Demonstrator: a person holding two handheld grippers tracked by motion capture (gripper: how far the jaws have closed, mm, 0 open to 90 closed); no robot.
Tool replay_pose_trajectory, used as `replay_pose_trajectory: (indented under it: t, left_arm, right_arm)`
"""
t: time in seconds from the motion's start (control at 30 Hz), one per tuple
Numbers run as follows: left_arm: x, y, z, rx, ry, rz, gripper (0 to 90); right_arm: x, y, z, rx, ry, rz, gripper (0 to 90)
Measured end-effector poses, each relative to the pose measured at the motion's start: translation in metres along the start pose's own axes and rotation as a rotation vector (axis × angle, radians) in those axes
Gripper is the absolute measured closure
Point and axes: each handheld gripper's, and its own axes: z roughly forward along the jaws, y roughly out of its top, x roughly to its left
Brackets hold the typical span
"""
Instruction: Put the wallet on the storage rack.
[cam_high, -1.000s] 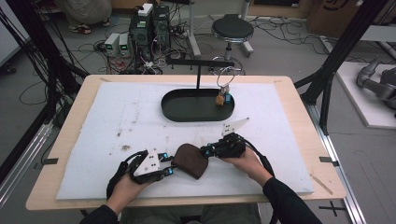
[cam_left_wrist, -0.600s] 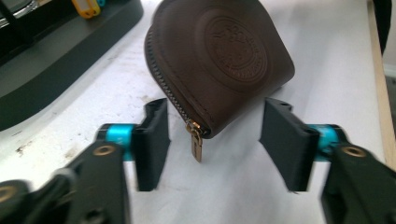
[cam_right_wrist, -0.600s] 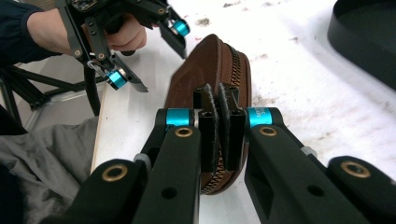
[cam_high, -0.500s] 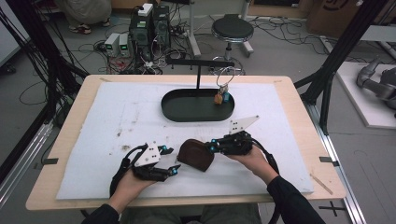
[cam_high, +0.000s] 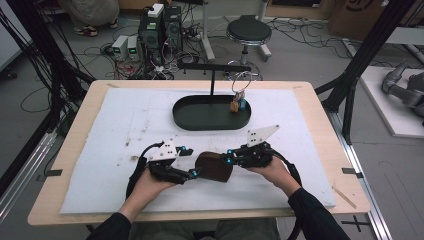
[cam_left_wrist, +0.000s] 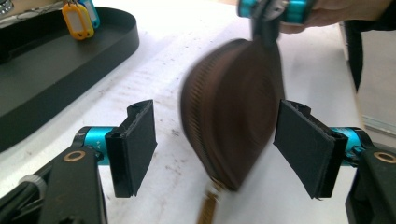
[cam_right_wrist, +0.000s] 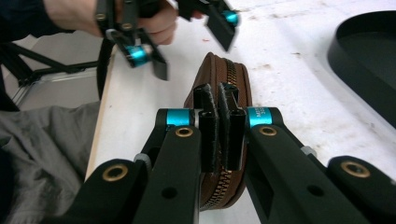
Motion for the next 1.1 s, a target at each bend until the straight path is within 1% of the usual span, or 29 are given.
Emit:
replay_pose_trajectory:
  t: [0.03,0.13,0.17,0.2,0.23,0.3,0.37,0.43,0.53,0.57,0.63,0.67,0.77,0.8,0.83,0.87,0.9,0.93,1.0,1.07,1.1]
  left_arm:
    - [0.002,0.001,0.001,0.002,-0.006,0.001,28.9]
    - [0.007,0.003,0.006,-0.015,-0.045,-0.026,28.3]
    - [0.007,0.003,0.008,-0.014,-0.053,-0.029,28.3]
    - [0.008,0.004,0.011,-0.007,-0.063,-0.031,28.3]
    - [0.008,0.004,0.012,-0.005,-0.070,-0.037,28.3]
    - [0.008,0.004,0.017,0.006,-0.090,-0.059,28.2]
    - [0.008,0.004,0.020,0.020,-0.105,-0.067,28.4]
    - [0.010,0.003,0.023,0.034,-0.130,-0.087,28.6]
    - [0.012,0.001,0.025,0.047,-0.168,-0.114,32.9]
    - [0.012,0.000,0.026,0.051,-0.182,-0.116,35.7]
    - [0.012,0.000,0.026,0.057,-0.202,-0.102,45.0]
    - [0.011,0.000,0.026,0.061,-0.199,-0.090,48.8]
    - [0.011,0.000,0.026,0.058,-0.197,-0.089,52.2]
    - [0.011,0.000,0.025,0.059,-0.199,-0.084,53.1]
    - [0.011,0.000,0.025,0.060,-0.199,-0.082,54.0]
    - [0.011,0.000,0.025,0.057,-0.198,-0.081,54.5]
    - [0.010,0.000,0.025,0.055,-0.197,-0.079,55.3]
    - [0.010,0.000,0.024,0.056,-0.198,-0.074,55.8]
    - [0.010,0.001,0.024,0.053,-0.196,-0.068,56.6]
    - [0.009,0.001,0.023,0.048,-0.199,-0.064,57.8]
    - [0.008,0.001,0.023,0.044,-0.198,-0.064,58.7]
  right_arm:
    - [0.000,0.000,0.000,0.003,0.005,-0.011,88.5]
    - [0.003,0.000,0.002,0.006,0.017,-0.023,88.5]
    - [0.003,0.001,0.002,0.007,0.013,-0.024,88.4]
    - [0.003,0.001,0.003,0.006,0.015,-0.034,88.4]
    - [0.003,0.000,0.002,0.007,0.017,-0.032,88.5]
    - [0.003,0.000,0.002,0.010,0.023,-0.038,88.4]
    - [0.004,0.000,0.002,0.007,0.022,-0.041,88.4]
    - [0.004,0.000,0.002,0.005,0.028,-0.050,88.4]
    - [0.005,0.000,0.002,0.005,0.035,-0.061,88.4]
    - [0.005,0.000,0.002,0.007,0.038,-0.060,88.4]
    - [0.005,0.000,0.002,0.008,0.041,-0.057,88.4]
    - [0.005,0.000,0.002,0.006,0.041,-0.058,88.3]
    - [0.004,-0.001,0.001,0.006,0.050,-0.068,86.9]
    - [0.004,-0.001,0.001,0.001,0.044,-0.069,85.2]
    - [0.004,-0.001,0.000,-0.001,0.048,-0.058,83.2]
    - [0.003,-0.001,0.000,-0.012,0.050,-0.063,78.8]
    - [0.003,-0.001,-0.002,-0.025,0.043,-0.057,71.6]
    - [0.002,0.000,-0.004,-0.029,0.039,-0.053,68.3]
    - [0.000,-0.001,-0.007,-0.034,0.029,-0.045,65.9]
    - [-0.002,-0.002,-0.010,-0.040,0.008,-0.027,55.6]
    - [-0.004,-0.003,-0.013,-0.048,-0.013,-0.006,52.6]
